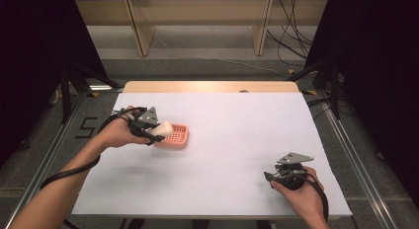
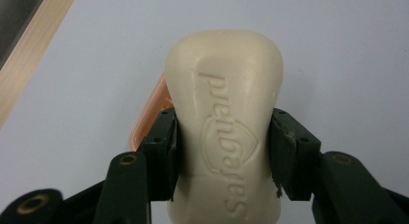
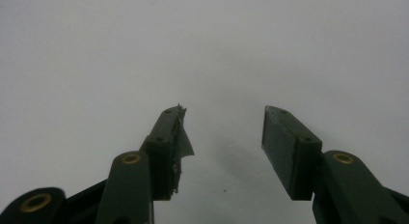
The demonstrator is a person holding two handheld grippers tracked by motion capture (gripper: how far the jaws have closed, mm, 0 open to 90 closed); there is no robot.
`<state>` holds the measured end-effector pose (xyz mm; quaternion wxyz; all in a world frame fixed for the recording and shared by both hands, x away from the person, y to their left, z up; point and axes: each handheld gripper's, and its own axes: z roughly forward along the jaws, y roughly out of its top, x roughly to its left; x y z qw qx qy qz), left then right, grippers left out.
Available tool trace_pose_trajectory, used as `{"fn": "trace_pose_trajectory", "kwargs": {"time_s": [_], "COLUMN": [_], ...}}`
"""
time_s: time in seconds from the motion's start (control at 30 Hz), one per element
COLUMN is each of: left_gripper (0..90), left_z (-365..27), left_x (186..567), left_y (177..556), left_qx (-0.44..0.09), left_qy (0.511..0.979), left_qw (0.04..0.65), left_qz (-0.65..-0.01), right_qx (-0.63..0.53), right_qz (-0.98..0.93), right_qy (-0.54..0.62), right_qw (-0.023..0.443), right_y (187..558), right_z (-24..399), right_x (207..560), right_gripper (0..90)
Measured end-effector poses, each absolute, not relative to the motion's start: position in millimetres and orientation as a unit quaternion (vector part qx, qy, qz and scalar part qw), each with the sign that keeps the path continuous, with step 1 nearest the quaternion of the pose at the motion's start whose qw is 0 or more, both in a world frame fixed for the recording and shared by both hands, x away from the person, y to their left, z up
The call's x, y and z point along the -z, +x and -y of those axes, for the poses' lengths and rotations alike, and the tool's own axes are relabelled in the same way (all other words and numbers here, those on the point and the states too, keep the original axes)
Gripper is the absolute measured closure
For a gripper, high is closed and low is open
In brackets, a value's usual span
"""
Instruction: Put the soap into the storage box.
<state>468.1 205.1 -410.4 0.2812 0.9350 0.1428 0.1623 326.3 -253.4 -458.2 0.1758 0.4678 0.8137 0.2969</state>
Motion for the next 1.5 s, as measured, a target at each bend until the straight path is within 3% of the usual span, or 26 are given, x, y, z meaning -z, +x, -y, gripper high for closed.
{"fn": "trace_pose_trajectory", "kwargs": {"time_s": [1.5], "left_gripper": [49.5], "left_z": [-192], "left_x": [419], "left_y": [486], "left_qx": [-0.168], "left_qy": [0.937], "left_qw": [0.277], "left_qz": [-0.132], "right_qx": [-0.300], "right_qz": [-0.809], "right_qy": [0.474], "right_qw": [0.176], "right_y": [326], "right_z": [254], "right_x": [457], "right_gripper": [50.9]}}
